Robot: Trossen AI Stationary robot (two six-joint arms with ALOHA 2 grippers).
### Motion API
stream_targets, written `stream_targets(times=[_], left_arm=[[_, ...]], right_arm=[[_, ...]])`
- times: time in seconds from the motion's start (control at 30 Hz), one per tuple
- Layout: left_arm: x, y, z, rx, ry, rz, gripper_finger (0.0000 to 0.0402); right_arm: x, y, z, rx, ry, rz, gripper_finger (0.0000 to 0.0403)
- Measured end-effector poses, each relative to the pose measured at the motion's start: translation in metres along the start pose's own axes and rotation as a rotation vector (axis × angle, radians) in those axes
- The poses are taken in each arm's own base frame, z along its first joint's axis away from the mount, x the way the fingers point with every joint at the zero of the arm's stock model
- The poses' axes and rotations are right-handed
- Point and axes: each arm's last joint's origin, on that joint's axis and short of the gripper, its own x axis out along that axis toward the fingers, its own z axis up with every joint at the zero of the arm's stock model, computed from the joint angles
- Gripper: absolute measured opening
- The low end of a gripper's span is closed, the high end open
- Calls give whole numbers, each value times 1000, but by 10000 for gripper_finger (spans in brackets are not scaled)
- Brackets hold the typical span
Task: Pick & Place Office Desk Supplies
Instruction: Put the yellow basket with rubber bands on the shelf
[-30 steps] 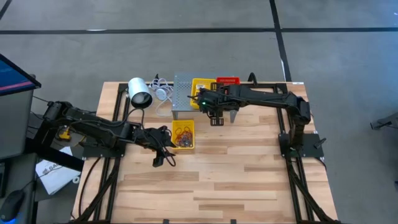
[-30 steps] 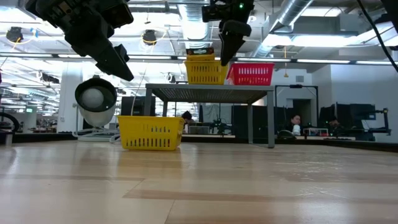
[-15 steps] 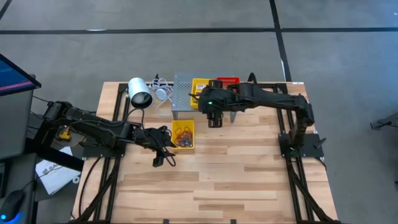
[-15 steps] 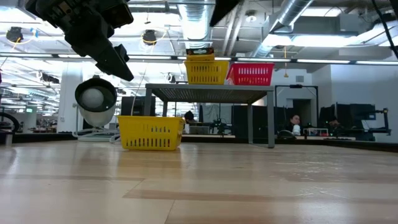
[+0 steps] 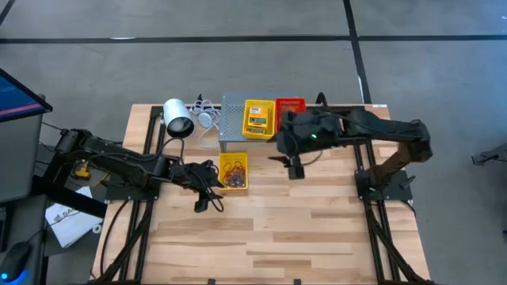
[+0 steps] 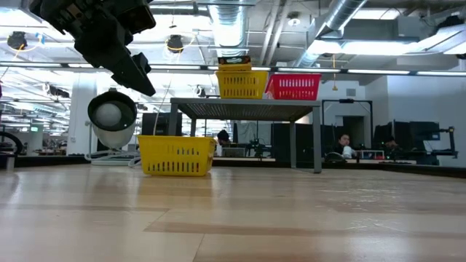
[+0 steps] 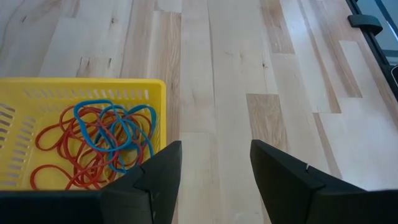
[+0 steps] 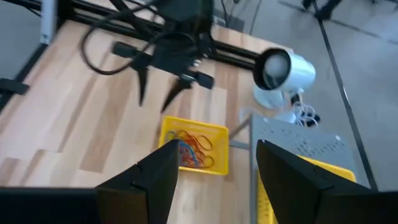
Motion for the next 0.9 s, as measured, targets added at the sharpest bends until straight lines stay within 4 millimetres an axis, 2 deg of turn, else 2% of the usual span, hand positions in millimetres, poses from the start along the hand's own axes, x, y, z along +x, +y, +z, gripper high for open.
stream_targets(times=[0.17,0.33,0.57,0.73,0.9], left_arm=[[0,1,-1,28,9,14,186],[6,2,-3,80,29,54,186],[35,1,-6,125,73,72,186],[54,1,0,139,120,142,186],[62,5,2,131,160,163,186]], right_arm=[[-7,19,-20,8,-77,25,209],[-9,38,-49,38,-192,44,209],[0,63,-98,90,-342,74,209],[-1,77,-122,130,-433,113,209],[4,93,-142,165,-470,164,209]])
